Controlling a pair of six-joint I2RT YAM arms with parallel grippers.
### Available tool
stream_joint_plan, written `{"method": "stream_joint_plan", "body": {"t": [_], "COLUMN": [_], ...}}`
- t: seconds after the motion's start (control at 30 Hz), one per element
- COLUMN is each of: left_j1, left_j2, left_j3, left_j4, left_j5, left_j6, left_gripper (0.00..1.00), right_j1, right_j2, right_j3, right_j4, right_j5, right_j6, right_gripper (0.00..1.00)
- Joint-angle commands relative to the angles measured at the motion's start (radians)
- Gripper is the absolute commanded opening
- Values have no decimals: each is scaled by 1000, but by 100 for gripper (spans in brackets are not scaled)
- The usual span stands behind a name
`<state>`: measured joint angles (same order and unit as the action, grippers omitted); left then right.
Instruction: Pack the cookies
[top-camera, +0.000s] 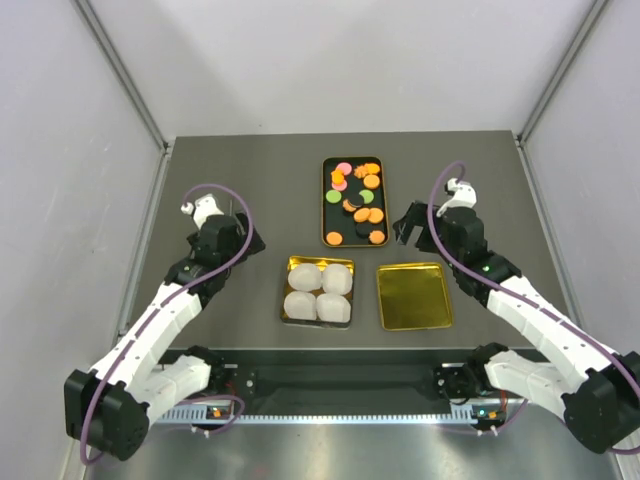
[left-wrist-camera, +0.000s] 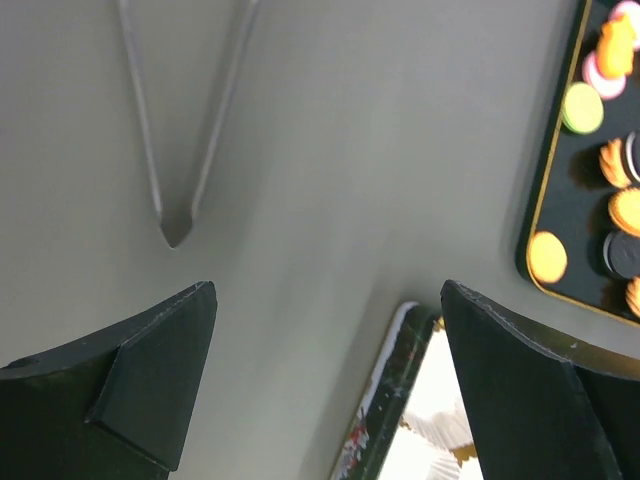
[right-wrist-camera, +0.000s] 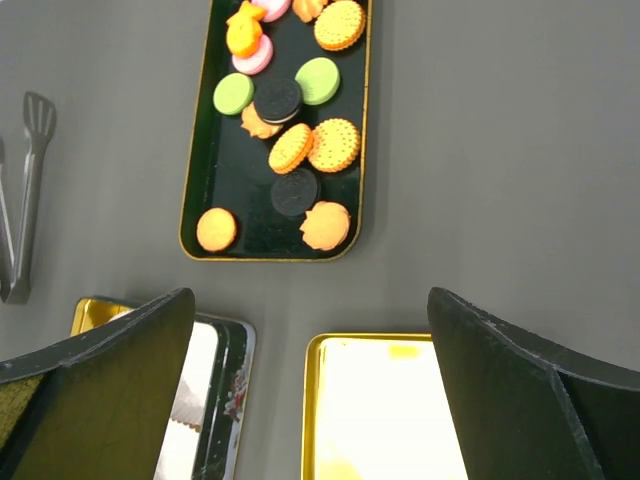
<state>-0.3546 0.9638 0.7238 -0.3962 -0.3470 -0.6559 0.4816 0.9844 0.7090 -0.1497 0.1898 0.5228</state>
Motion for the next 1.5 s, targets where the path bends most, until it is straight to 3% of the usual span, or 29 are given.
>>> {"method": "stream_joint_plan", "body": {"t": [0.0, 0.33, 0.67, 1.2, 1.47], "left_j1": [3, 8, 91, 339, 347], "left_j2": [-7, 62, 343, 639, 776], "left_j3": [49, 13, 60, 147, 256], "left_j4": [60, 121, 240, 349, 324], "left_j5": [-96, -213, -207, -40, 62], "left_j6": [15, 55, 55, 130, 202], "left_gripper": [99, 99, 99, 98, 89], "right_j1": [-3, -1, -3, -3, -3], "right_j2": [-7, -10, -7, 10, 23], "right_j3": [17, -32, -45, -45, -40], "right_j4": [71, 111, 102, 87, 85], "right_j5": [-29, -87, -102, -105, -110], "right_j6": [-38, -50, -66, -72, -70], "right_gripper": [100, 100, 100, 100, 100]}}
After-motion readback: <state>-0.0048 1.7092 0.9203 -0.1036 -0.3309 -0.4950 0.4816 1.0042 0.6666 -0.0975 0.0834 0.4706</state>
